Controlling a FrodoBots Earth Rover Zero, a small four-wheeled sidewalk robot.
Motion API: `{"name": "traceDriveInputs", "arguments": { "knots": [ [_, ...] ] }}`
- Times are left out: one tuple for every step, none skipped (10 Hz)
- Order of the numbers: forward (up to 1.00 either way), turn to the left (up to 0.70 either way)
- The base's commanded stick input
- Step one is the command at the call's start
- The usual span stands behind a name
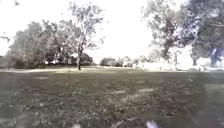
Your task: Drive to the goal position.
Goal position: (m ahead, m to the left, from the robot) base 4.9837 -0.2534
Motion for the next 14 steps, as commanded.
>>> {"name": "traceDriveInputs", "arguments": {
  "knots": [
    [0.7, 0.0],
    [0.7, 0.0],
    [0.7, -0.04],
    [0.7, -0.11],
    [0.7, -0.17],
    [0.7, -0.21],
    [0.7, -0.26],
    [0.7, -0.31],
    [0.7, -0.24],
    [0.7, -0.21],
    [0.7, -0.1],
    [0.7, 0.0],
    [0.7, 0.0],
    [0.7, 0.0]
  ]
}}
